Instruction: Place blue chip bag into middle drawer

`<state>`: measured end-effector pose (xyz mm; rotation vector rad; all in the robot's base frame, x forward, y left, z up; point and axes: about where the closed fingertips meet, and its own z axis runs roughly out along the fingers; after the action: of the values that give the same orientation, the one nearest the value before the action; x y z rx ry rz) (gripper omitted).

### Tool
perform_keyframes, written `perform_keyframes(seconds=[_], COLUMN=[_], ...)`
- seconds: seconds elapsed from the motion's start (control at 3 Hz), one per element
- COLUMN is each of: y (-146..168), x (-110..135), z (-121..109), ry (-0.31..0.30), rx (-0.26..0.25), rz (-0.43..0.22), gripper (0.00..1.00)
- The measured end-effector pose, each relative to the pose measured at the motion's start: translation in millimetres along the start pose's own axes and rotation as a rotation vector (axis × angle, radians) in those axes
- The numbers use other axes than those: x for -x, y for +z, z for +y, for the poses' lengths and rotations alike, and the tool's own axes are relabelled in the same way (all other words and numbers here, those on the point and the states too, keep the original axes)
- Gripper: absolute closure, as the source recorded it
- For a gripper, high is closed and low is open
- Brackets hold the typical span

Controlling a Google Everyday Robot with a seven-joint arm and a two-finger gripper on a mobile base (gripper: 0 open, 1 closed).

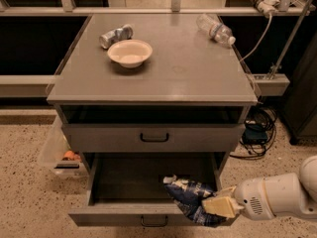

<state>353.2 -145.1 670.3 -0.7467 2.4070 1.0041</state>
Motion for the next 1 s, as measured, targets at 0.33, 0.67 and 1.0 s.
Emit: perform_keyframes(seconds=[0.33,0.67,1.0], y=[54.6,109.1,159.7], x=[-10.6,-11.0,1.0], z=[-25.3,-44.1,-60.2], ry=[0.019,0.014,-0.029], rx=[0.087,0.173,0.242], rz=[-0.038,-0.092,-0.106], gripper=[1.0,1.0,1.0])
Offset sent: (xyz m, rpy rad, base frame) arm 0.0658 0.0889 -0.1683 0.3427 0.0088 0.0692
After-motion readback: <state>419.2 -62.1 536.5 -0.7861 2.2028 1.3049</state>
